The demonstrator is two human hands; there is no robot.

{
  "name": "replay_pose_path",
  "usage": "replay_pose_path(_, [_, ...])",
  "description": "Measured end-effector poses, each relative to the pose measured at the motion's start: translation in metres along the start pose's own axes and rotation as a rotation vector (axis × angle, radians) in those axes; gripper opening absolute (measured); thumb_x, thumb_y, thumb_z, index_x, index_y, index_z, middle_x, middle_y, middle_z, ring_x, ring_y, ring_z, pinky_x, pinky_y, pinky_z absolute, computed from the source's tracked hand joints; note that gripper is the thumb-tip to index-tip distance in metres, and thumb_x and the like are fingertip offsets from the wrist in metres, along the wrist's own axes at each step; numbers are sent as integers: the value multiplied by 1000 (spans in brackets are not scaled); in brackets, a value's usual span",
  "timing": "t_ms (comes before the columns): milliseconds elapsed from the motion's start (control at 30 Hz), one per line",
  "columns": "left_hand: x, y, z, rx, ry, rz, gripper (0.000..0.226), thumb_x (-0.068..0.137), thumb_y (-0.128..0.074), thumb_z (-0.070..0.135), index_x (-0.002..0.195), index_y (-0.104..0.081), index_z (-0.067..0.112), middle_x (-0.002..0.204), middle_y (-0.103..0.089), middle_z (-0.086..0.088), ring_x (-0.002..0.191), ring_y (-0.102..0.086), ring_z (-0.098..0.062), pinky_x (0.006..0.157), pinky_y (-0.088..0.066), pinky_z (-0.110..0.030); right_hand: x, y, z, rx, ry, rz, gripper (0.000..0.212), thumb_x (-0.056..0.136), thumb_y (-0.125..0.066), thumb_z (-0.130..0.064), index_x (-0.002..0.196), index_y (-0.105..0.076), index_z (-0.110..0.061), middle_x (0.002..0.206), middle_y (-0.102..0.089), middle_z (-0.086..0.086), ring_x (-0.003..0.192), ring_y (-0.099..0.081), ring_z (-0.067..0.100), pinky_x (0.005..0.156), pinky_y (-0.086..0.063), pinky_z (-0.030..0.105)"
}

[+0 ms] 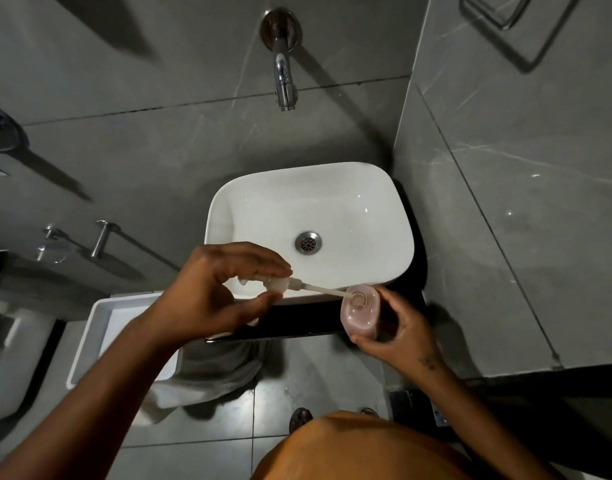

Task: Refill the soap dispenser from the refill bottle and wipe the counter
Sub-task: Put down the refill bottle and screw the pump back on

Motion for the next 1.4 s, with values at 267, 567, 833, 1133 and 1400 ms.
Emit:
replay_pose_path(267, [28,-25,30,123,-88,-205,27,80,-83,4,105,-82,13,107,-79,2,91,-64,14,80,-47,-8,-1,-8,-3,12,8,-30,75,59,-91,-36,124,-56,-50,125,-63,-24,119,-60,-3,94,-46,7])
replay_pose_path(567, [58,-113,10,96,-20,-363,26,78,-82,12,104,-78,15,95,-74,0,90,-59,-5,81,-49,-24,3,-13,-8,59,-46,20,62,54,-84,-41,110,-60,-53,111,-70,-19,103,-66,-4,79,-50,8])
replay_pose_path(833, [28,-116,-36,-504,388,-20,56,76,-83,-1,123,-64,23,107,-79,3,106,-74,-21,101,-57,-45,8,-11,-9,96,-62,15,71,57,-86,-36,120,-57,-53,118,-68,-21,111,-66,2,85,-58,19])
replay_pose_path(1133, [28,-113,-34,-633,417,131,31,68,-90,5,81,-76,29,93,-78,6,92,-73,-18,94,-57,-43,15,-11,-22,116,-41,19,70,56,-83,-34,115,-56,-61,117,-66,-26,108,-66,0,80,-56,13])
replay_pose_path(1400, [28,-111,-37,-436,424,83,34,78,-88,6,101,-80,29,114,-77,9,112,-67,-11,90,-45,-31,14,-7,-22,115,-59,43,68,54,-84,-36,111,-57,-63,111,-68,-29,103,-67,-4,74,-53,7])
Point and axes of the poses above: each hand's wrist, its own x-axis towards the middle knuckle, its own y-axis out of the back of the hand, z = x × y, the point moved 9 cm from there along x, towards the middle knuckle
